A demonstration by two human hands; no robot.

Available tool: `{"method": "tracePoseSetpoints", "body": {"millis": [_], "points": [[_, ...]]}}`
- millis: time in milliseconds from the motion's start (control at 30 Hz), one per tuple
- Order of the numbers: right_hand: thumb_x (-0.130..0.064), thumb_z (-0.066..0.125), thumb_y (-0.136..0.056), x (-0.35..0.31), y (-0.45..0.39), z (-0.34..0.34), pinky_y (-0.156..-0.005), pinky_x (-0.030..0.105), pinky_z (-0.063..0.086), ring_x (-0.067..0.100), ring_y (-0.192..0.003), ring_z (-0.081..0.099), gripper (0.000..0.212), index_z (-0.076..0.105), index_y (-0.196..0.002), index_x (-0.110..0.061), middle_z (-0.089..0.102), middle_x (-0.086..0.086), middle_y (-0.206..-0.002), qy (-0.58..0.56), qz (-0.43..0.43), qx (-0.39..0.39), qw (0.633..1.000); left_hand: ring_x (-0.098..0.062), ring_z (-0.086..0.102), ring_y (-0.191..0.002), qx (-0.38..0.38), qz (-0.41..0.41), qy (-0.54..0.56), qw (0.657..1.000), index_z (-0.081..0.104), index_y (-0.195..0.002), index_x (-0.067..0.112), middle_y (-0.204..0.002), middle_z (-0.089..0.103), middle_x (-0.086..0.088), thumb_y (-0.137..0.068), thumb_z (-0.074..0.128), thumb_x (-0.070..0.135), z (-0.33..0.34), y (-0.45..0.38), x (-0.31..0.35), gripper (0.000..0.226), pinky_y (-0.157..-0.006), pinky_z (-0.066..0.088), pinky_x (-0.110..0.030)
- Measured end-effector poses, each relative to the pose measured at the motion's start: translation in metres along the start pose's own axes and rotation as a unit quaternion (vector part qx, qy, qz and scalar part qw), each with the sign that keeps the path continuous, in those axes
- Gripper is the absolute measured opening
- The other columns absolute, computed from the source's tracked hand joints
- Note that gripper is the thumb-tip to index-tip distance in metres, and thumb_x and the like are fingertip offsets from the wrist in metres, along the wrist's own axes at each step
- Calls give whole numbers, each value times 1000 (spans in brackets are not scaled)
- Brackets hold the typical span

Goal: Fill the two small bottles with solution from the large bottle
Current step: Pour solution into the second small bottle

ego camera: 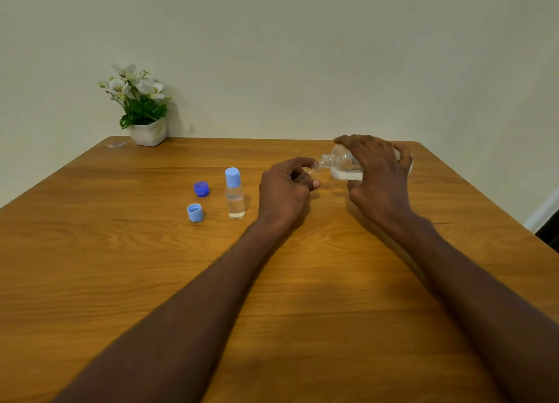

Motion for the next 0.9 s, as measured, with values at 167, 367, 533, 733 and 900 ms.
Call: {"method": "tracePoseSetpoints", "body": {"millis": [167, 367, 533, 733, 900], "points": [[-5, 79, -69, 1, 0, 0, -117, 52, 20, 21, -139, 47, 87, 52, -146, -33, 57, -5, -144, 4, -1, -2, 1000, -1, 63, -96, -4, -3, -6, 1000, 73, -129, 24, -116, 76, 5, -87, 82, 16, 0, 0, 0, 44, -82, 49, -17], [-5, 80, -69, 0, -3, 1, -118, 53, 19, 22, -139, 47, 87, 52, -147, -32, 58, -4, -145, 12, -7, 1, 1000, -5, 66, -99, -3, -5, -8, 1000, 73, -129, 25, -114, 76, 4, -86, 83, 17, -1, -2, 0, 45, -89, 56, -27], [-4, 78, -69, 0, 0, 0, -118, 52, 17, 22, -139, 47, 86, 52, -146, -33, 58, -4, -143, 20, -8, 3, 1000, -6, 69, -97, -1, -10, -9, 1000, 74, -125, 28, -109, 77, 6, -84, 84, 18, 1, -1, -2, 43, -89, 61, -35], [-4, 79, -69, -1, -1, -1, -119, 54, 17, 23, -139, 47, 86, 53, -145, -32, 58, -4, -143, 20, -10, 7, 1000, -6, 69, -97, -2, -6, -12, 1000, 74, -127, 26, -109, 77, 6, -85, 83, 18, 1, -1, -2, 43, -87, 60, -30], [-3, 79, -68, -1, -1, -2, -118, 54, 17, 24, -139, 47, 86, 53, -145, -32, 59, -4, -143, 19, -8, 4, 1000, -5, 68, -98, -3, -2, -13, 1000, 73, -128, 25, -112, 77, 4, -87, 82, 17, 1, -1, -2, 43, -84, 56, -23]]}}
Point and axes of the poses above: each hand's wrist, its own y-axis away from the middle knuckle, its own z-axis out of the palm, x = y × z, the point moved 3 cm from there along -y, towards the middle knuckle
